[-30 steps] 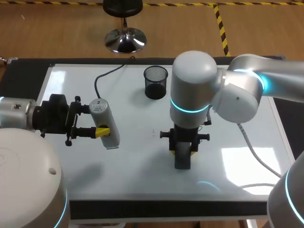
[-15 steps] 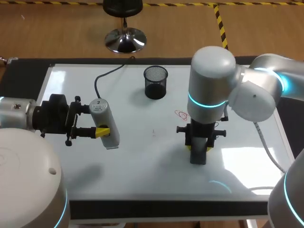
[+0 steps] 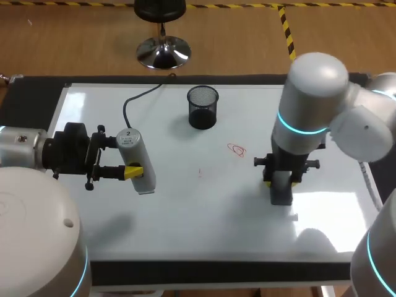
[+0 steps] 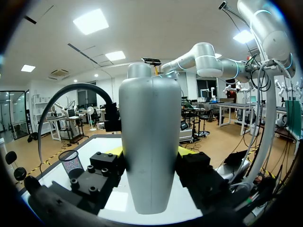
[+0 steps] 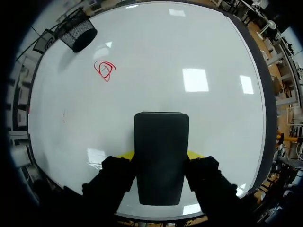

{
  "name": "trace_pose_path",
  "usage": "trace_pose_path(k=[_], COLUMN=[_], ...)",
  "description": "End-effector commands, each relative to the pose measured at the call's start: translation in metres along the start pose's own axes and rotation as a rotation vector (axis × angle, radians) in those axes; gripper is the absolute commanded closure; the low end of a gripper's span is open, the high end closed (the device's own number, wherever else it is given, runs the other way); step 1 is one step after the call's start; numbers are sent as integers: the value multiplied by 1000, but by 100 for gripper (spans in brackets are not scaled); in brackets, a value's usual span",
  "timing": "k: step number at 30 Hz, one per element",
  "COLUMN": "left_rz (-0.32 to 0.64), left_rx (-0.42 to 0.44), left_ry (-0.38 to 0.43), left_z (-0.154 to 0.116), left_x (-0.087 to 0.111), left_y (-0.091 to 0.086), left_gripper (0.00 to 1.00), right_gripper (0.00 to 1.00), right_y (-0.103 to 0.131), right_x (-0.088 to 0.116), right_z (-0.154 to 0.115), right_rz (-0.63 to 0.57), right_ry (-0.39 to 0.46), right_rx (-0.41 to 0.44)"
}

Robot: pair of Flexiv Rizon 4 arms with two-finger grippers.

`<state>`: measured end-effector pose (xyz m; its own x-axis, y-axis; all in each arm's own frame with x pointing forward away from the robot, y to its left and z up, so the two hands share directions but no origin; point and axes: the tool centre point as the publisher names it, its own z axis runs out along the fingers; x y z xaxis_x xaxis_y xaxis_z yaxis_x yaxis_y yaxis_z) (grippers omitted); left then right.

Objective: Pick up the inspection probe, press it on each red-marked spot on the whiteboard one by one, put down the probe, pick up the eraser, and wipe off all the red marks.

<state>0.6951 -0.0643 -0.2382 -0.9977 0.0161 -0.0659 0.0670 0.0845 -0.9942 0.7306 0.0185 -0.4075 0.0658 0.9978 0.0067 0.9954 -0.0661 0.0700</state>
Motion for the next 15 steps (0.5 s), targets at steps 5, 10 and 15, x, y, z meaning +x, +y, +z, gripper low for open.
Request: trace_pose_path(k=[5,10,15], left_rz=[3,3,3], left_rx=[1,1,1], left_ry=[-3,-3,-3], left_z=[0,0,0], left_x=[1,1,1], left_y=[-1,-1,-1], left_gripper=[100,100,100], right_gripper=[100,100,100], right_y=[4,10,15], right_x=[-49,-69,-85], right_z=[-20,-27,-33], right_rz=[12,13,18], right_ry=[39,65,72], right_rx=[-1,-10,-15])
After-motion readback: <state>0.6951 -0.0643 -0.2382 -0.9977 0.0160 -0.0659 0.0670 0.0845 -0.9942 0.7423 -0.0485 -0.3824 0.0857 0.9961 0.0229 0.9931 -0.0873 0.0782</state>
